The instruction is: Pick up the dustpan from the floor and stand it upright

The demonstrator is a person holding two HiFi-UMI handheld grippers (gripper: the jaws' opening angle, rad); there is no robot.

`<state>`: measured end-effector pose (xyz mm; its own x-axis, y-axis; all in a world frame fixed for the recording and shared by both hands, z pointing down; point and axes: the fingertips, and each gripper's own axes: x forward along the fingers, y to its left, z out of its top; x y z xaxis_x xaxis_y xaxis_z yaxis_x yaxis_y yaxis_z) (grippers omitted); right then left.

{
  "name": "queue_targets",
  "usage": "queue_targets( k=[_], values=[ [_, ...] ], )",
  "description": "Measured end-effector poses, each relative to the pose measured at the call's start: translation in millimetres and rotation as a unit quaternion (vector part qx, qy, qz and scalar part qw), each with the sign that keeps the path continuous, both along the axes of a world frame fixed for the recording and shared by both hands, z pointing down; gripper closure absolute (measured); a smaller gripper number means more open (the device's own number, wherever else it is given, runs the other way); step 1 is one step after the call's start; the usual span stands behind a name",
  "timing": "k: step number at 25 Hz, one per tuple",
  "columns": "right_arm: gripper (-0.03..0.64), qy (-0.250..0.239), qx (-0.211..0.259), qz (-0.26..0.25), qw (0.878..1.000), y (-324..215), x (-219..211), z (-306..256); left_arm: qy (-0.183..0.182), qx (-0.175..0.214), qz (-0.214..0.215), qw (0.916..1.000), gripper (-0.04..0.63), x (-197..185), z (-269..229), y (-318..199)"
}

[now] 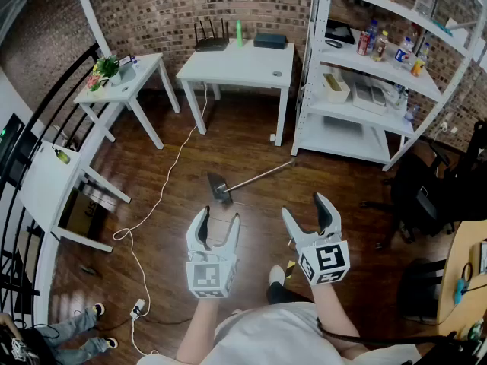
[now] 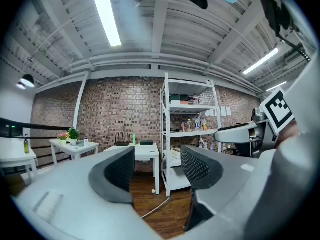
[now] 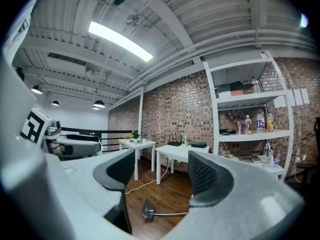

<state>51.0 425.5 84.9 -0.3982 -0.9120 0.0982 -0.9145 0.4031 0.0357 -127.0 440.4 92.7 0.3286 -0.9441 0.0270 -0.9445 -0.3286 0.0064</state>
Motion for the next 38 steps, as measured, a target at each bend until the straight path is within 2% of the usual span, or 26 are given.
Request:
queue_targets(
  k=[4, 9, 15, 21, 26, 30, 34, 38],
  values=[
    [0.301, 0.013, -0.015, -0.008, 1.0, -56, 33, 3, 0.001, -0.001, -0.009, 1.0, 0.302, 34, 1, -50],
    [0.316, 0.0, -0.072, -0.02, 0.997, -103, 52, 38, -0.003, -0.046, -0.007, 0.9989, 0.302, 64, 25, -95],
    [0.316, 0.004, -0.107, -0.03, 0.994, -163, 41, 70, -0.002, -0.076, -0.006, 0.9971, 0.302, 54, 57, -160],
    [0.316, 0.018, -0.137, -0.031, 0.99, -257, 31, 107, 0.017, -0.095, 0.006, 0.9953, 0.302, 45, 91, -261],
    [0.319, -0.026, -0.165, -0.051, 0.985, -348, 9, 137, 0.033, -0.095, 0.021, 0.9947, 0.302, 35, 110, -359],
    [0.322, -0.025, -0.181, -0.05, 0.982, -398, 0, 159, 0.032, -0.108, 0.037, 0.9929, 0.304, 29, 135, -417],
    [0.322, -0.022, -0.205, -0.043, 0.978, -431, 12, 198, 0.021, -0.141, 0.046, 0.9887, 0.302, 33, 178, -452],
    [0.322, -0.017, -0.234, -0.044, 0.971, -463, 33, 258, 0.033, -0.176, 0.058, 0.9821, 0.296, 53, 230, -487]
  ],
)
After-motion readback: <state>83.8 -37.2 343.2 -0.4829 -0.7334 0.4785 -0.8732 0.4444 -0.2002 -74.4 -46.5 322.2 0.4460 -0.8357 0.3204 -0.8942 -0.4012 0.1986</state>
